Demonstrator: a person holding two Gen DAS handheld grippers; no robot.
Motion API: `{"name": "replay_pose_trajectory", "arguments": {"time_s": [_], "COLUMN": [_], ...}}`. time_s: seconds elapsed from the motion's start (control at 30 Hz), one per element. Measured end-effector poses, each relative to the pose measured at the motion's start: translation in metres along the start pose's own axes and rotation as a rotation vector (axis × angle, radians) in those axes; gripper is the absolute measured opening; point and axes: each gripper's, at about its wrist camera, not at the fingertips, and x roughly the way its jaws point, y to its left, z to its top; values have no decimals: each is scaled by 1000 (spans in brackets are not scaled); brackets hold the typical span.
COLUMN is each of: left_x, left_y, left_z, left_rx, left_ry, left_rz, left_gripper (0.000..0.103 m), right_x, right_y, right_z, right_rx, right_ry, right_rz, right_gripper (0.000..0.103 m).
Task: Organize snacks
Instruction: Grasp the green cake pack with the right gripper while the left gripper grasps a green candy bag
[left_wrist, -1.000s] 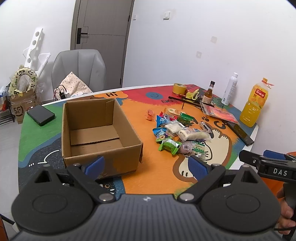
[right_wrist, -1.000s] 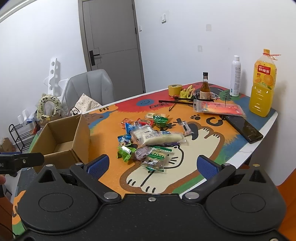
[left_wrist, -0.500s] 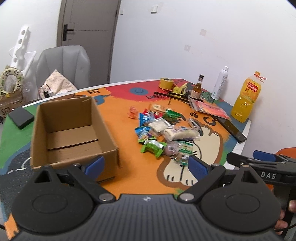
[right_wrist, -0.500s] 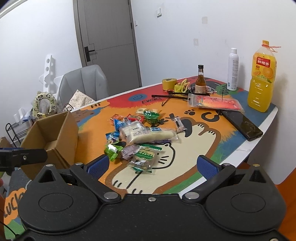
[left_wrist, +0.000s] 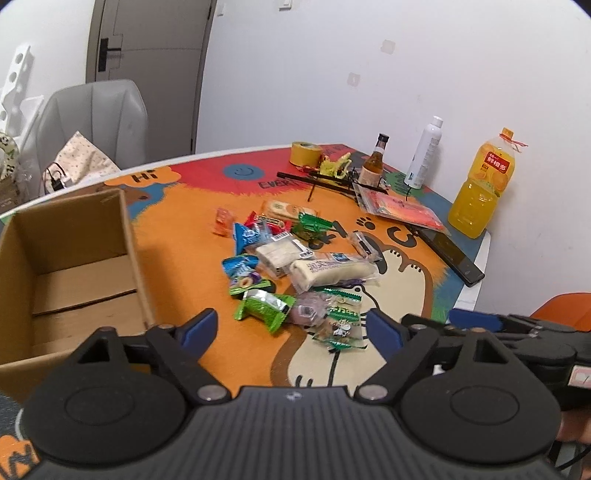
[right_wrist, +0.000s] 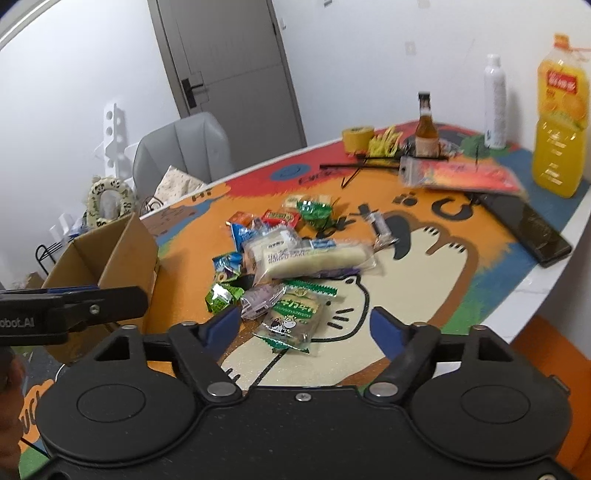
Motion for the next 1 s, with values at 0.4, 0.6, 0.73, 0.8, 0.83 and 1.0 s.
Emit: {"name": "replay_pose_trajectory", "arguments": {"time_s": [0.4,0.6,0.73,0.8,0.83,1.0], "left_x": [59,82,92,97,100,112], "left_y": [-2,4,10,14,15,19], "left_z": [11,13,15,16,16,15], "left_rx": [-7,-29,-53,-65,-70,-76], "left_ry": [59,74,82,86,88,105], "left_rz": [33,66,87,93,98,118], "left_gripper": [56,52,52,52,52,54], "right_x": [56,75,86,91,94,98], "right_y": [-9,-6,0,3,4,4], "right_z": [-4,-2,0,0,0,-1], "right_rx": [60,53,35,23,17,-14], "right_ry": [116,144,153,158,162,164], "right_rz": [53,63,64,61,58,17], "right_gripper": [63,64,64,65,67,71]}}
